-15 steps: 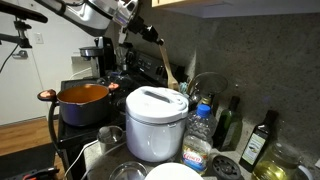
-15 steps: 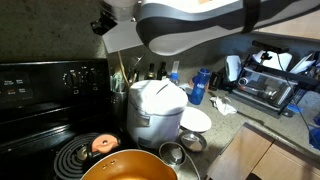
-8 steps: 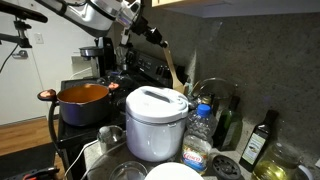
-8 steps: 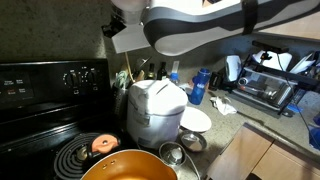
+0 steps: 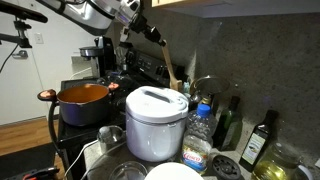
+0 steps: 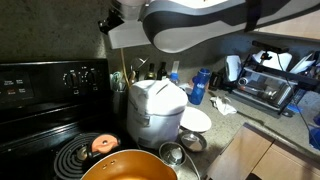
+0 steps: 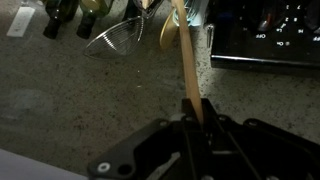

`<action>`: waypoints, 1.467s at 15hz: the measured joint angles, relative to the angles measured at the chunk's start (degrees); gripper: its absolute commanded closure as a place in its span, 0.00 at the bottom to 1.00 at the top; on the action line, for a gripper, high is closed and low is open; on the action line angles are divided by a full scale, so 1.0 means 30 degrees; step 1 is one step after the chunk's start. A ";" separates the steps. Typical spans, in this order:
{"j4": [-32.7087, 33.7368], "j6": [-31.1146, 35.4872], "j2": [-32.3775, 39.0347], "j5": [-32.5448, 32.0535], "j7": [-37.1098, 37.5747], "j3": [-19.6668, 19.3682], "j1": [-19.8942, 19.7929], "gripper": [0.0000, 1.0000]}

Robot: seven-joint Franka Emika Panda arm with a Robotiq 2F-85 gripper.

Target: Use a wooden spoon to mix in the pot then put the spoon back in the utensil holder

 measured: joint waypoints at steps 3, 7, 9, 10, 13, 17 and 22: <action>-0.0001 0.0094 0.0032 0.0021 -0.0004 0.0028 0.0031 0.97; -0.0005 0.0261 0.0080 0.0020 -0.0024 0.0033 0.0032 0.97; -0.0005 0.0324 0.0099 0.0065 -0.0025 0.0033 0.0033 0.97; 0.0000 0.0324 0.0099 0.0164 -0.0025 0.0033 0.0032 0.97; 0.0113 0.0200 0.0103 0.0717 -0.0002 0.0027 0.0012 0.97; 0.0717 0.0106 0.0289 0.1891 -0.0001 -0.0009 -0.0025 0.97; 0.1587 0.0197 0.1054 0.2709 0.1150 0.0081 0.0291 0.97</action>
